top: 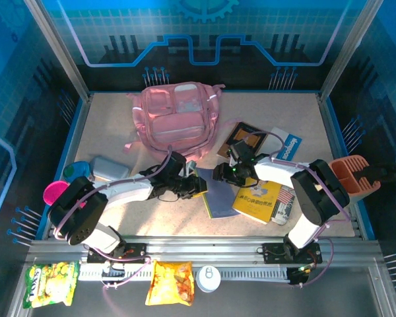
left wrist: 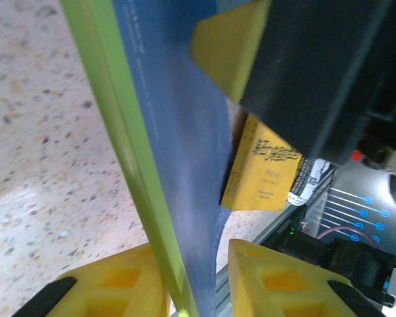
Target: Pack the student bag
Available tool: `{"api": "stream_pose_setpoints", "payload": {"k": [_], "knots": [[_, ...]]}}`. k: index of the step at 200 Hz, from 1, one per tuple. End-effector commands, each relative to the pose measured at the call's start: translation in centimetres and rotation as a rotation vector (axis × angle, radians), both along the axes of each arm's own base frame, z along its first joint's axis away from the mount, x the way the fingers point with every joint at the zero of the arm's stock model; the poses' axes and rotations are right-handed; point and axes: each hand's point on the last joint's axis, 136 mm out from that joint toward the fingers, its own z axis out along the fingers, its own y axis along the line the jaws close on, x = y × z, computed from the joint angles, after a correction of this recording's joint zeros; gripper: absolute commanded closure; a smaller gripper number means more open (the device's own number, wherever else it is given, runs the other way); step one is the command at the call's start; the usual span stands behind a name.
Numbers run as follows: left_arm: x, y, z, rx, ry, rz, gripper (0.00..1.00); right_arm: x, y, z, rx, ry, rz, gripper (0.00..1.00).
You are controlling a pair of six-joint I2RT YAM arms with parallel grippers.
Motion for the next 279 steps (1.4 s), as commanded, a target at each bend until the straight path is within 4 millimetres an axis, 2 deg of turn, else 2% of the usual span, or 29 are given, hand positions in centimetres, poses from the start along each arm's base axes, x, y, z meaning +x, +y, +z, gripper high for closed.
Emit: {"api": "stream_pose_setpoints", "payload": {"k": [1,54,82,106,114,138,166,195,222,248,279], "knots": [[0.5,-0.9,1.2,-0.046,-0.07,-0.026,0.73,-4.7,-1.4,-3.3,-0.043,0.203,0.012,0.39],[1.4,-0.2,0.1,0.039,-0.048,0.023,0.76,-4.6,-1.4,-3.1,-0.038,0.189,0.011,0.4],[1.7,0.1,0.1,0.069,-0.045,0.044,0.88,-4.4,-1.2,-2.4,-0.025,0.164,0.015,0.4],[2.0,0.5,0.9,0.09,-0.057,0.066,1.0,-3.5,-1.3,-0.6,-0.007,0.096,0.013,0.39],[2.0,0.8,1.2,0.099,-0.062,0.073,1.0,-3.0,-1.3,0.3,0.005,0.062,0.009,0.38],[2.2,1.5,3.1,0.124,-0.108,0.082,1.0,-1.5,-1.4,3.0,0.057,-0.034,-0.013,0.34],[3.1,2.2,6.7,0.112,-0.198,0.094,1.0,0.3,-1.8,6.4,0.159,-0.134,-0.061,0.26],[5.5,3.6,10.8,0.033,-0.303,0.159,1.0,2.1,-1.2,10.1,0.349,-0.204,-0.102,0.2],[8.6,5.9,13.6,-0.053,-0.348,0.262,1.0,3.4,-0.2,13.4,0.475,-0.242,-0.149,0.15],[11.3,7.9,15.7,-0.118,-0.37,0.348,1.0,4.1,0.3,15.4,0.574,-0.258,-0.211,0.09],[13.7,9.9,17.8,-0.2,-0.394,0.454,1.0,4.1,1.0,16.0,0.588,-0.233,-0.247,0.04]]}}
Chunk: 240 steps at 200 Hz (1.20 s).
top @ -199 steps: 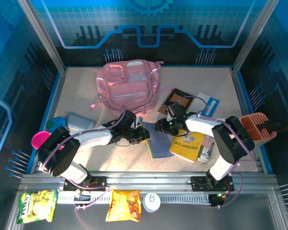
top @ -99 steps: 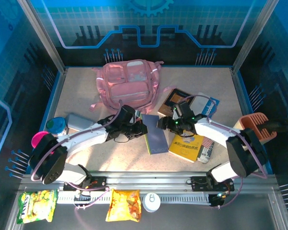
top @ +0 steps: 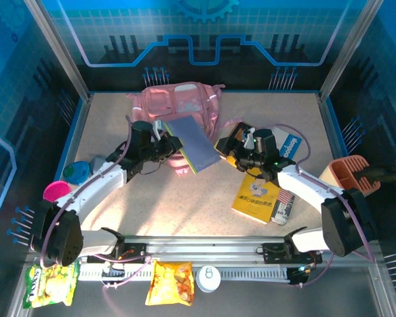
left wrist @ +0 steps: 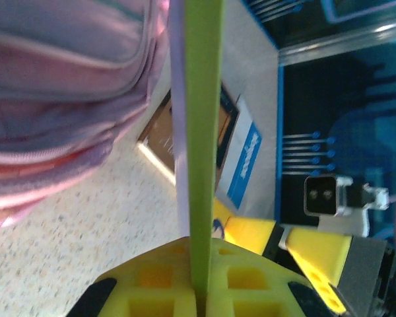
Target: Pack the student bag
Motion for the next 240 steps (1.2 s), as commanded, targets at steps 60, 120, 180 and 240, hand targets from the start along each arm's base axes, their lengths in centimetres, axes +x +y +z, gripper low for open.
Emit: {"api": "stream_pose_setpoints", "payload": {"k": [60,120,180,240], "knots": [[4.7,1.6,6.6,-0.37,-0.118,0.1,1.0,1.4,5.8,5.4,0.223,-0.043,-0.006,0.03],[5.0,2.3,6.5,-0.468,-0.099,0.102,1.0,3.3,8.0,8.0,0.266,-0.107,-0.036,0.06],[4.8,3.1,5.2,-0.48,-0.065,0.114,1.0,4.7,8.0,8.6,0.287,-0.143,-0.08,0.29],[4.9,3.5,3.5,-0.433,-0.029,0.096,0.97,5.7,8.0,8.4,0.244,-0.179,-0.075,0.71]]}}
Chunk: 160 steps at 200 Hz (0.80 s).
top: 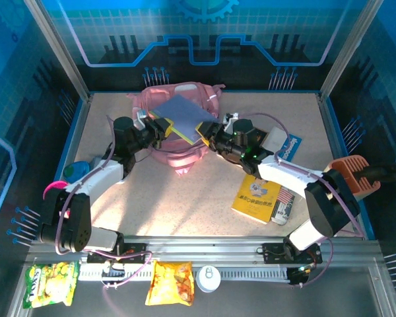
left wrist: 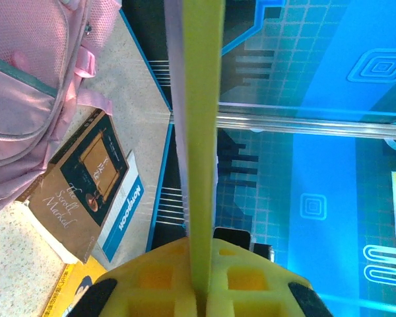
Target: Pack the student bag
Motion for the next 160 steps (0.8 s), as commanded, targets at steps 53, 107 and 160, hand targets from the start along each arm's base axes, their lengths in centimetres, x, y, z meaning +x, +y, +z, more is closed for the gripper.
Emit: {"api": "stream_pose_setpoints", "payload": {"k": [53,107,160], "knots": [[-0.8,1.7,-4.8,0.437,0.064,-0.086,0.54,3.4,-1.6,1.5,-0.192,-0.153,-0.037,0.94],[0.8,3.1,-9.4,0.722,0.127,-0.177,0.27,5.7,-5.9,1.0,-0.399,-0.214,-0.106,0.93],[0.3,0.7,-13.8,0.82,0.178,-0.332,0.24,6.5,-7.5,0.2,-0.401,-0.214,-0.136,0.91]]}}
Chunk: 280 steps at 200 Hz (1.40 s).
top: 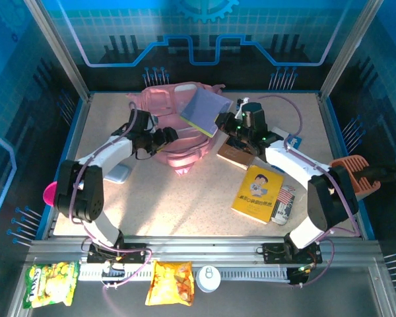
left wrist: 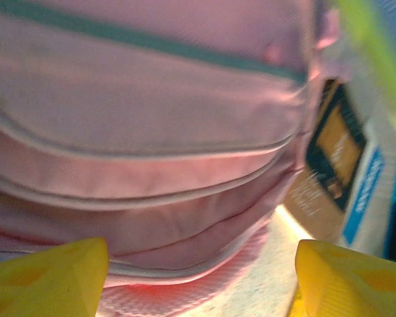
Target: Pack the student bag
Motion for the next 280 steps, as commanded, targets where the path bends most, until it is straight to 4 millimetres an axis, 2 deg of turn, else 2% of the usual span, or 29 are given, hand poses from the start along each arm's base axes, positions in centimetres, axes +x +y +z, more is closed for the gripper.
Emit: {"api": "stream_pose_setpoints", "payload": {"k": [1,31,51,66,115,134,177,195,228,247,280], "knots": [[-0.2,-1.1,-0.4,0.083,-0.016,-0.105,0.24,0.7,-0.7,1.2,0.0,-0.071,-0.012,0.91],[0.0,-2.7,-2.4,0.126,-0.005,-0.13,0.24,0.1,-0.7,0.1,0.03,-0.05,0.031,0.91],[-1.7,-3.7,-4.7,0.187,0.032,-0.153,0.24,-0.6,-1.3,-0.7,-0.004,0.012,0.032,0.91],[-3.2,-4.7,-5.7,0.18,0.052,-0.17,0.24,-1.4,-2.2,-1.3,-0.024,0.081,0.025,0.92],[-6.5,-8.8,-4.9,0.153,0.032,-0.258,0.26,-3.2,-5.5,-0.6,-0.064,0.115,-0.009,0.93],[-7.0,-9.2,-4.1,0.229,0.016,-0.311,0.26,-3.7,-6.6,-0.1,-0.069,0.107,-0.018,0.94],[-5.6,-8.3,0.1,0.388,-0.091,-0.426,0.21,-4.6,-9.1,0.5,-0.054,0.11,-0.063,0.94],[-4.8,-8.1,1.1,0.458,-0.145,-0.501,0.18,-5.2,-9.8,0.3,-0.056,0.121,-0.074,0.94],[-2.4,-6.8,0.8,0.674,-0.183,-0.619,0.19,-6.0,-10.5,0.1,-0.05,0.144,-0.076,0.94],[-0.7,-5.8,0.2,0.805,-0.181,-0.665,0.23,-6.1,-10.6,-0.1,-0.049,0.144,-0.07,0.94],[1.6,-5.6,-1.5,0.919,-0.162,-0.749,0.32,-6.0,-11.1,-0.8,-0.032,0.158,-0.083,0.94]]}}
